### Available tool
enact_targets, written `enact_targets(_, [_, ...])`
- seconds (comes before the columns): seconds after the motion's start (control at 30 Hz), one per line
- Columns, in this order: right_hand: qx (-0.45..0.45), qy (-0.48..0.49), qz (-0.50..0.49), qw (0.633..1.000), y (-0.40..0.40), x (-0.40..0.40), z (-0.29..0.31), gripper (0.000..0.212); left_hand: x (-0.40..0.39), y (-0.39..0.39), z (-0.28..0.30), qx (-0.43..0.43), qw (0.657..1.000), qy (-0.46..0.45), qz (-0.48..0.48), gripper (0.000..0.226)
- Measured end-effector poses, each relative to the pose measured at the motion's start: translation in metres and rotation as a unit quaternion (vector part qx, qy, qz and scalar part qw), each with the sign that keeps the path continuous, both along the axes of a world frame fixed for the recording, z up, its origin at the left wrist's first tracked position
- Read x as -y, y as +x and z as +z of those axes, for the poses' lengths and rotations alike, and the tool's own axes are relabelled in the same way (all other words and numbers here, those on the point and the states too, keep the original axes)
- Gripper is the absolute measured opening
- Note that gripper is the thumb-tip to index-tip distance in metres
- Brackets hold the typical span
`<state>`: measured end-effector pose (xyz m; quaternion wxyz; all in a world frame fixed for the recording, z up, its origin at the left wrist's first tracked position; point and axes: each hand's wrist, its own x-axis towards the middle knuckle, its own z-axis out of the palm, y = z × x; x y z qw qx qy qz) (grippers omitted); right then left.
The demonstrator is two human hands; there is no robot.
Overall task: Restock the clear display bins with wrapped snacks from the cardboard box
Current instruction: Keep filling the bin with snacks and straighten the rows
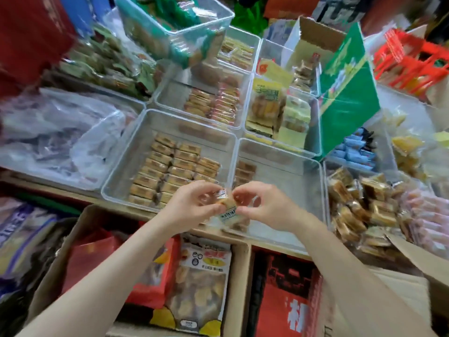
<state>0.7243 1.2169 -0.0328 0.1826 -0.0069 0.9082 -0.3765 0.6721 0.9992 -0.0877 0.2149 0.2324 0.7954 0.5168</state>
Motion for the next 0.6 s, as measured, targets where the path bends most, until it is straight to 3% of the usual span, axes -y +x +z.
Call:
enact_targets(0.1, [-0.049, 0.063, 0.010, 0.997, -0.056, 0.014, -0.014, 0.024, 0.019, -0.024, -0.027, -0.035, 0.996, -0.015, 0.085, 0.042])
enact_targets(0.2, [-0.134, 0.160, 0.016, 0.978, -0.119, 0.024, -0.036, 0.022, 0.037, -0.037, -0.061, -0.115, 0.962, -0.197, 0.149, 0.039])
enact_targets(0.27, [-0.160, 0.235, 0.013, 0.959, -0.157, 0.030, -0.054, 0.019, 0.041, -0.038, -0.083, -0.153, 0.938, -0.276, 0.140, 0.037])
enact_targets(0.43, [-0.113, 0.456, 0.078, 0.879, -0.211, 0.046, -0.107, 0.022, 0.033, -0.039, -0.097, -0.186, 0.907, -0.361, 0.115, 0.042])
enact_targets(0.6, [-0.033, 0.436, 0.077, 0.896, -0.216, 0.048, -0.150, 0.033, 0.032, -0.040, -0.101, -0.198, 0.905, -0.357, 0.123, 0.035])
